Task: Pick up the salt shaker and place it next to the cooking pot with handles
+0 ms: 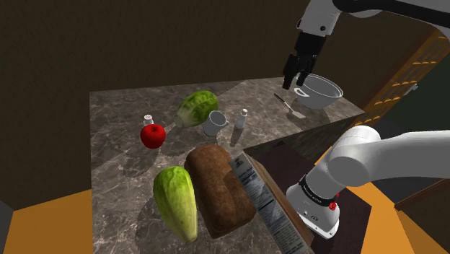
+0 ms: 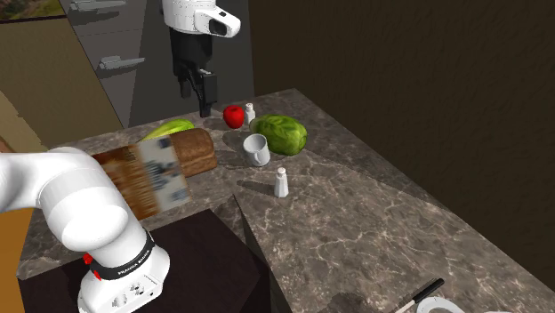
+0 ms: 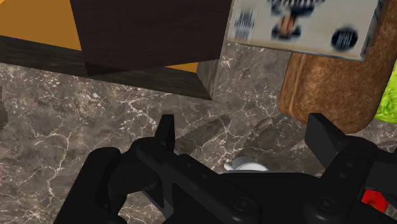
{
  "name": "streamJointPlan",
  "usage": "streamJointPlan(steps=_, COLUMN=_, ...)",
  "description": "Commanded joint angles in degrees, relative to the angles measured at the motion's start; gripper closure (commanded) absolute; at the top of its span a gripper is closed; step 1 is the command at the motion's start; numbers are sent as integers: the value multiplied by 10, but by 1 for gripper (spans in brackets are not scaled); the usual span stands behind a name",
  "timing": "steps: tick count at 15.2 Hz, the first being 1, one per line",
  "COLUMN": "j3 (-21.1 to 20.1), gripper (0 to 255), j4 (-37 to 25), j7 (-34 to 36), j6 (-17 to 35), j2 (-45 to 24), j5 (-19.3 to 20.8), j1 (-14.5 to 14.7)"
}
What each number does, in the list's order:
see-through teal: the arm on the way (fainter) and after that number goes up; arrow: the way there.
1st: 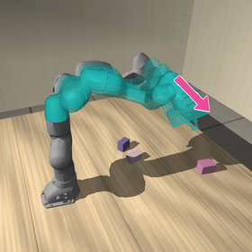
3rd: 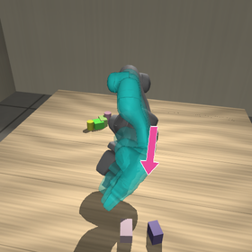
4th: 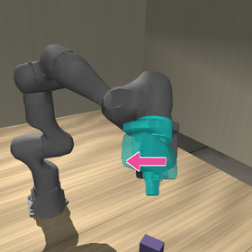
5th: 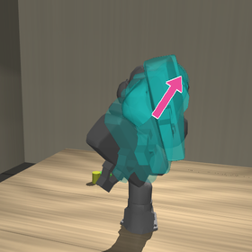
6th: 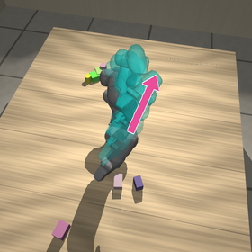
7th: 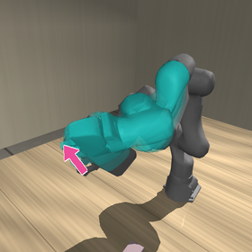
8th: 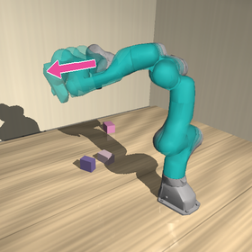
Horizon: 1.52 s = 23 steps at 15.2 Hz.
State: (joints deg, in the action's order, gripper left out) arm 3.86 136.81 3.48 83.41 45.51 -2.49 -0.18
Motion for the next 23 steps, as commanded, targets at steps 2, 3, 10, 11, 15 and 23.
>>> streamJointPlan(steps=2, j3=5, gripper=0, j4=6, j7=-7, j6=17, j2=-13, j5=4, j1=-1)
streamJointPlan(steps=3, j3=9, gripper=0, j4=12, j7=-14, j6=35, j2=-28, j5=7, j1=-1)
streamJointPlan(steps=10, j3=41, gripper=0, j4=28, j7=-61, j6=156, j2=-147, j5=24, j1=-3)
streamJointPlan(steps=11, j3=46, gripper=0, j4=27, j7=-68, j6=172, j2=-167, j5=25, j1=-3)
streamJointPlan(steps=15, j3=62, gripper=0, j4=15, j7=-95, j6=235, j2=-250, j5=26, j1=-3)
streamJointPlan(steps=23, j3=86, gripper=0, j4=-47, j7=-154, j6=337, j2=-432, j5=6, j1=-4)
